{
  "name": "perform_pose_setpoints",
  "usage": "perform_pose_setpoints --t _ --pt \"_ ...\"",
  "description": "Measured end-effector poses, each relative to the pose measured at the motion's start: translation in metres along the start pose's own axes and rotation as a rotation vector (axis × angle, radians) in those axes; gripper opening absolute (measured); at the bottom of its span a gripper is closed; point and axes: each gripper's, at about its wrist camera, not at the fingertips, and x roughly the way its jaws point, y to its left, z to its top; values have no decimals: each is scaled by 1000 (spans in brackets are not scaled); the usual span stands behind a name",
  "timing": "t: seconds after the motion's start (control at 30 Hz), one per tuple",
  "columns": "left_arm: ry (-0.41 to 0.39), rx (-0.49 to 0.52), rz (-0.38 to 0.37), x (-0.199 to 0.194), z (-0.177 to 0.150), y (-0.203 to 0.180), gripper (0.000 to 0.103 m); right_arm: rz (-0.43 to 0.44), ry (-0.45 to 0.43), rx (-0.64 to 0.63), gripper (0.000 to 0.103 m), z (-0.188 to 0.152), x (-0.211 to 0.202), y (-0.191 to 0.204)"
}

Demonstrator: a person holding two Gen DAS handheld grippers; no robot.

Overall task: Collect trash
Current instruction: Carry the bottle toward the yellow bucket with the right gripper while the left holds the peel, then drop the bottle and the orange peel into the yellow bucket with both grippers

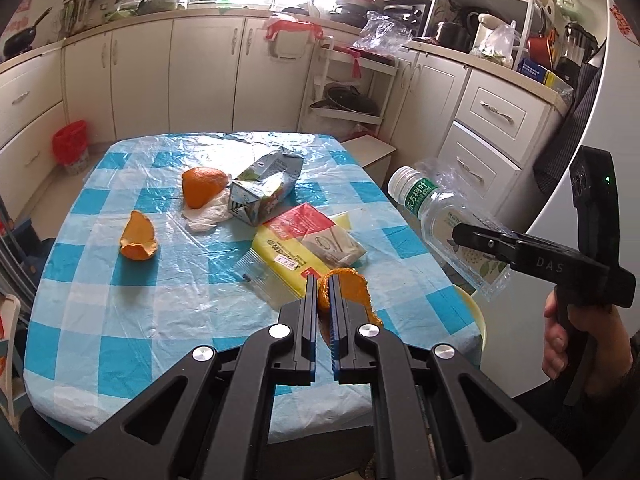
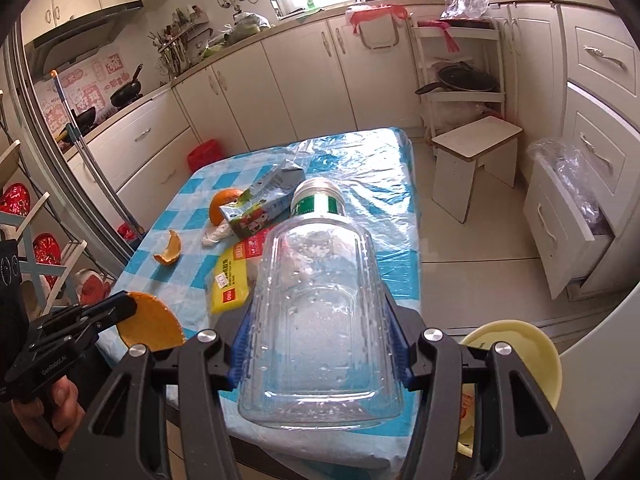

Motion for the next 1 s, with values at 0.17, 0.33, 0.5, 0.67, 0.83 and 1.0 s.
perform_pose_setpoints --t 0.17,0.33,0.5,0.67,0.83,1.0 --pt "1 35 -63 8 8 -34 5 -144 -11 3 54 3 -20 -30" --pt "-1 84 -141 19 14 -79 5 -268 119 133 54 -15 -17 -99" --pt "9 113 -190 34 16 -113 5 -350 321 139 55 -41 16 -127" --pt "29 132 -209 50 14 -137 5 -441 451 186 57 -46 51 -162" --pt "64 151 -220 72 9 -155 5 -399 176 308 69 -10 4 -172" --pt "111 163 -225 103 3 -177 5 -333 -137 295 80 19 -58 -146"
